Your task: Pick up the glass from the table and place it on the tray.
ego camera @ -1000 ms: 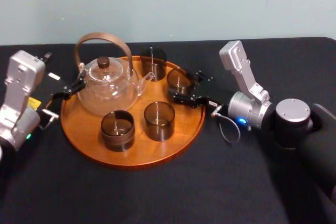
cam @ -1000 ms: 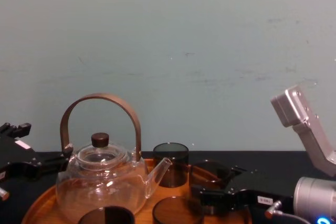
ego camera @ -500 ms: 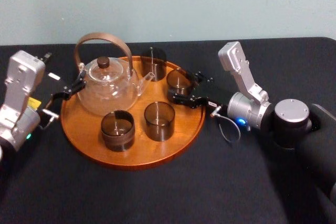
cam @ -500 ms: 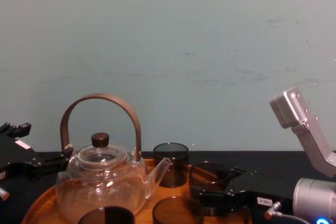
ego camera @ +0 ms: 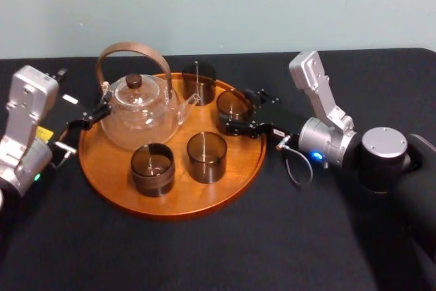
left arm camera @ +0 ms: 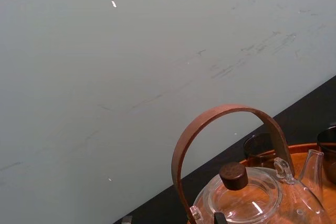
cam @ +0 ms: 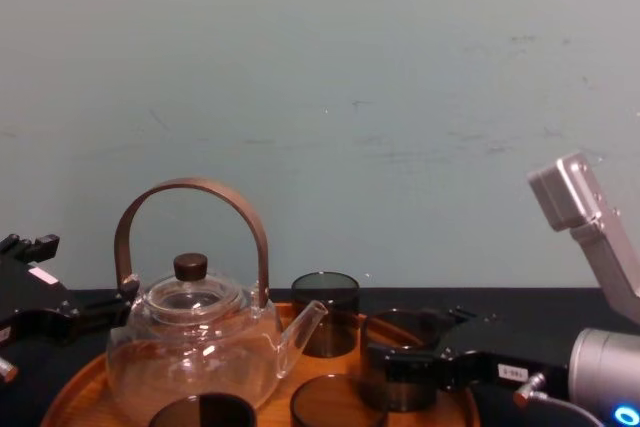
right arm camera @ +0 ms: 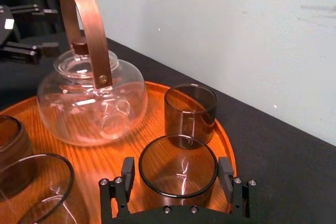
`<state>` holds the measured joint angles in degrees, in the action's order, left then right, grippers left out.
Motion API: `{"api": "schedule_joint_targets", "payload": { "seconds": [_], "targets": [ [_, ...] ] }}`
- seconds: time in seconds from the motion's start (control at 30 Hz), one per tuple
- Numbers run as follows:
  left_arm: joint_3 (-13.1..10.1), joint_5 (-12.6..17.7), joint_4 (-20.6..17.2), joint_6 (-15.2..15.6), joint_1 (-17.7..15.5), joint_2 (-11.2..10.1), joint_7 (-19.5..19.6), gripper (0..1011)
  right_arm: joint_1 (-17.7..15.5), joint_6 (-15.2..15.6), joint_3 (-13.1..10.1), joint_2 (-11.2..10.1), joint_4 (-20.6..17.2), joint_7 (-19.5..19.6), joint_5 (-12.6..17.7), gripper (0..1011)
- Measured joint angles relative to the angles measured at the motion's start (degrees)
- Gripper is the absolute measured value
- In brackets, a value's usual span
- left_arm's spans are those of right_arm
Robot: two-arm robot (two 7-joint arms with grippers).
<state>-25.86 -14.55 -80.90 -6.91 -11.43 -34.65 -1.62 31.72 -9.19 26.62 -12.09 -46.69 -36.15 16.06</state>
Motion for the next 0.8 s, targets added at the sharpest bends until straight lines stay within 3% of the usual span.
{"api": "schedule_joint_targets", "payload": {
  "seconds": [0.47,0.8],
  "targets": [
    [0.0,0.0,0.0,0.0,0.0,0.0,0.0,1009,-5.4,4.6,-0.3,-4.0,-11.3,1.9,0.9,1002],
    [0.0,0.0,0.0,0.0,0.0,0.0,0.0,1010,-10.1,5.3,-1.6,-7.8,-18.5,3.4,2.2,1003]
  ]
}}
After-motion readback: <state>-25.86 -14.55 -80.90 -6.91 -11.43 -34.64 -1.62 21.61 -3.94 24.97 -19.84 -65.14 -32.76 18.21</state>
